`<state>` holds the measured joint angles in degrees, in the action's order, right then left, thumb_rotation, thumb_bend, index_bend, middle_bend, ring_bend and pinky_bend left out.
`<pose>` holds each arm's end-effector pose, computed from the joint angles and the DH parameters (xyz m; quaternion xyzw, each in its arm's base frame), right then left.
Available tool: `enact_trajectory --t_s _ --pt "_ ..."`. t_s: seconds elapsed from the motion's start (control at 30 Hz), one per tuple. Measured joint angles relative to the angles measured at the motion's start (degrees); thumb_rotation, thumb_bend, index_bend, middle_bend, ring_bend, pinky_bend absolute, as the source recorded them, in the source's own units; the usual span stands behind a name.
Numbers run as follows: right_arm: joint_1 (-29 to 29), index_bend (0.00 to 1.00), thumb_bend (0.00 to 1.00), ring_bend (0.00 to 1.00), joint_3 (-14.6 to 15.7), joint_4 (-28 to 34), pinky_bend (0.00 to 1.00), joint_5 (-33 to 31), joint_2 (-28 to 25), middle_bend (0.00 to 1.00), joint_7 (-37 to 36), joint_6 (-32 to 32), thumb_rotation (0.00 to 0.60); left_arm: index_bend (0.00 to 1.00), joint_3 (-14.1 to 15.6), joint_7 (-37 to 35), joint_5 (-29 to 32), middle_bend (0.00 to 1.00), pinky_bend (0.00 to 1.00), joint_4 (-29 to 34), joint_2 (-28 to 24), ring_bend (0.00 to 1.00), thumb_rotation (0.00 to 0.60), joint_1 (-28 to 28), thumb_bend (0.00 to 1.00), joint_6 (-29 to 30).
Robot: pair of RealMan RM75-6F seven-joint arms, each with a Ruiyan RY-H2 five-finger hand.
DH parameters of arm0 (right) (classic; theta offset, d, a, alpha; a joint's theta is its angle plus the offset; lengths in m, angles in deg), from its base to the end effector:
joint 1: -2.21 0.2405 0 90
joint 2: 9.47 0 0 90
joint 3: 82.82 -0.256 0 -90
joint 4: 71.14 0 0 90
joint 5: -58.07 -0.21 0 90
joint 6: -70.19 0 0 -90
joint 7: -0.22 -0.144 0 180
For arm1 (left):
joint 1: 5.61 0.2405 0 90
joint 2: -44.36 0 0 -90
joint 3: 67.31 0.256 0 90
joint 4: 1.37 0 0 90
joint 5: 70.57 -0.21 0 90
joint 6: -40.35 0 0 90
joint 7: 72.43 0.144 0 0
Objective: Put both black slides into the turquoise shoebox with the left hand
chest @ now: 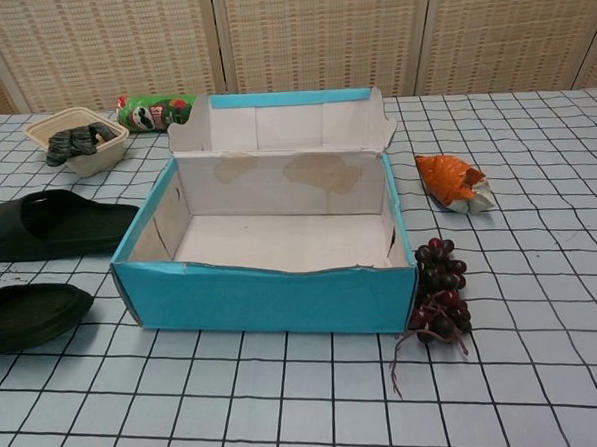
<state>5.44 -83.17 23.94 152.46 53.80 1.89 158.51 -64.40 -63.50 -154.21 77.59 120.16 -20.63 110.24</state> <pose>-0.2884 -0.1613 0.1533 0.6280 -0.3614 0.4126 0.5521 -0.3297 0.2142 0.0687 -0.7198 -0.3715 -0.2656 0.5229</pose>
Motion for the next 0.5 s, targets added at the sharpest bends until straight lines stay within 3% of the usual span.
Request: enact_trajectory --t_s 0.27,0.5 --pt "-0.03 0.0 0.22 0.0 0.03 0.07 0.0 0.09 -0.04 0.0 0.07 0.01 0.6 0.59 -2.3 2.91 -2.84 0.7 0.5 -0.54 0.11 0.6 0.6 2.04 0.46 9.87" --pt "-0.01 0.0 0.22 0.0 -0.01 0.1 0.0 0.03 -0.09 0.0 -0.05 -0.06 0.6 0.63 -3.69 3.24 -3.69 0.73 0.52 0.98 -0.68 0.62 0.6 2.54 0.53 12.06"
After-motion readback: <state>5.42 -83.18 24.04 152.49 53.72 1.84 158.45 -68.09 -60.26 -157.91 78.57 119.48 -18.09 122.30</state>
